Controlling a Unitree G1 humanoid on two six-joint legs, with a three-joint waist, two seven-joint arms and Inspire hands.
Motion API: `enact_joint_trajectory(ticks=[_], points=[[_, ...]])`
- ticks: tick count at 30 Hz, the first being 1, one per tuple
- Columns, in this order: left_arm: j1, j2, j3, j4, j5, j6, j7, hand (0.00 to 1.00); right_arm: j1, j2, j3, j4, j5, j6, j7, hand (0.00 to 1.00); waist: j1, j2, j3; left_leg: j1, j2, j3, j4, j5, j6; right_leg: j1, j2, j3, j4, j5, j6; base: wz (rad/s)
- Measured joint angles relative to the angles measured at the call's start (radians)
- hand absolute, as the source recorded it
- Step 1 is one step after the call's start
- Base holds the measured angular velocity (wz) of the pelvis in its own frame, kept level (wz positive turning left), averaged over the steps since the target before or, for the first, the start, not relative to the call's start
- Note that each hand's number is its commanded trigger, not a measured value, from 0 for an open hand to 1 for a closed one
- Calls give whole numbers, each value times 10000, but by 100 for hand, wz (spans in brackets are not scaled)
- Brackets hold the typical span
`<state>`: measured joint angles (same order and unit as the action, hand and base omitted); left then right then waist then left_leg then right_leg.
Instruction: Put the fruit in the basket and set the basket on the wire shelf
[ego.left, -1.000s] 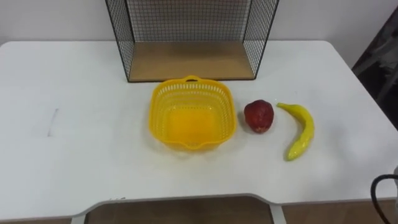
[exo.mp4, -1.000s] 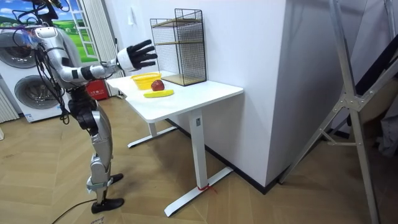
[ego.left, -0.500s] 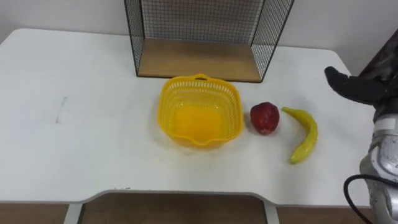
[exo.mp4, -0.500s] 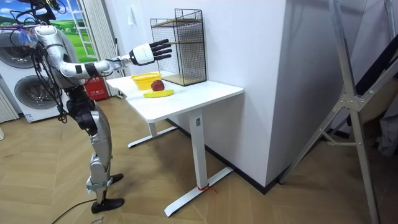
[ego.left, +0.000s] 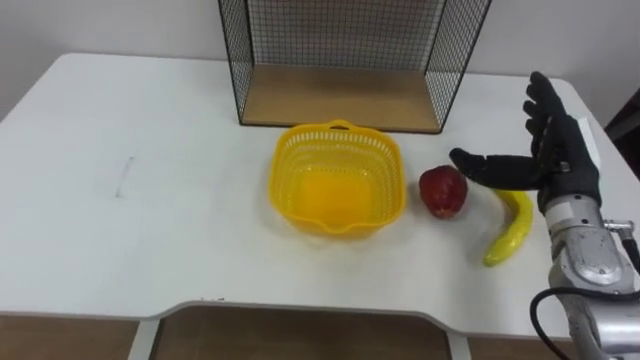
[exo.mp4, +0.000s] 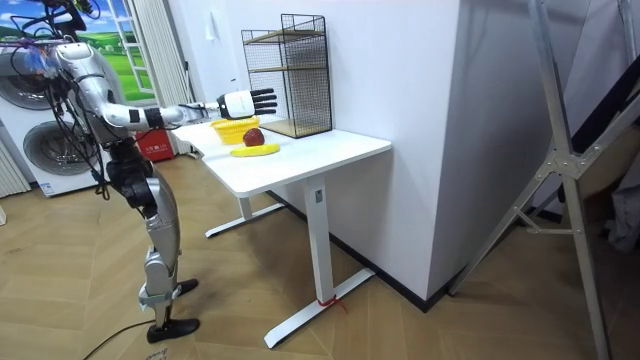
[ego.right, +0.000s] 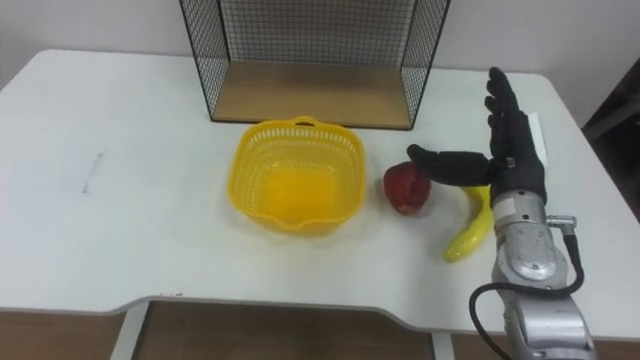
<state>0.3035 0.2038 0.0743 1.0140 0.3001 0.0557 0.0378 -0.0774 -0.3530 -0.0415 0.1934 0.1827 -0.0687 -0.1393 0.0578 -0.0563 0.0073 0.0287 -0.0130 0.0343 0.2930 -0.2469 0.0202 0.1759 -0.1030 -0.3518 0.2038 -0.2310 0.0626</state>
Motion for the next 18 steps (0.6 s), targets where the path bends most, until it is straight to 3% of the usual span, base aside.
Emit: enact_joint_trajectory(ticks=[5,18], points=[[26,4,-8,0,0,1,0,0,1,-1,5,45,-3,0,228,0,22,-71,29,-50,-5,-25,33,-1,2,14,0,-26,1,17,-15,1],[50,2,-44,-115,4,38,0,0,2,-1,323,331,-78,47,641,0,52,-30,-12,-102,1,-65,161,2,9,35,5,-87,22,29,-31,1]])
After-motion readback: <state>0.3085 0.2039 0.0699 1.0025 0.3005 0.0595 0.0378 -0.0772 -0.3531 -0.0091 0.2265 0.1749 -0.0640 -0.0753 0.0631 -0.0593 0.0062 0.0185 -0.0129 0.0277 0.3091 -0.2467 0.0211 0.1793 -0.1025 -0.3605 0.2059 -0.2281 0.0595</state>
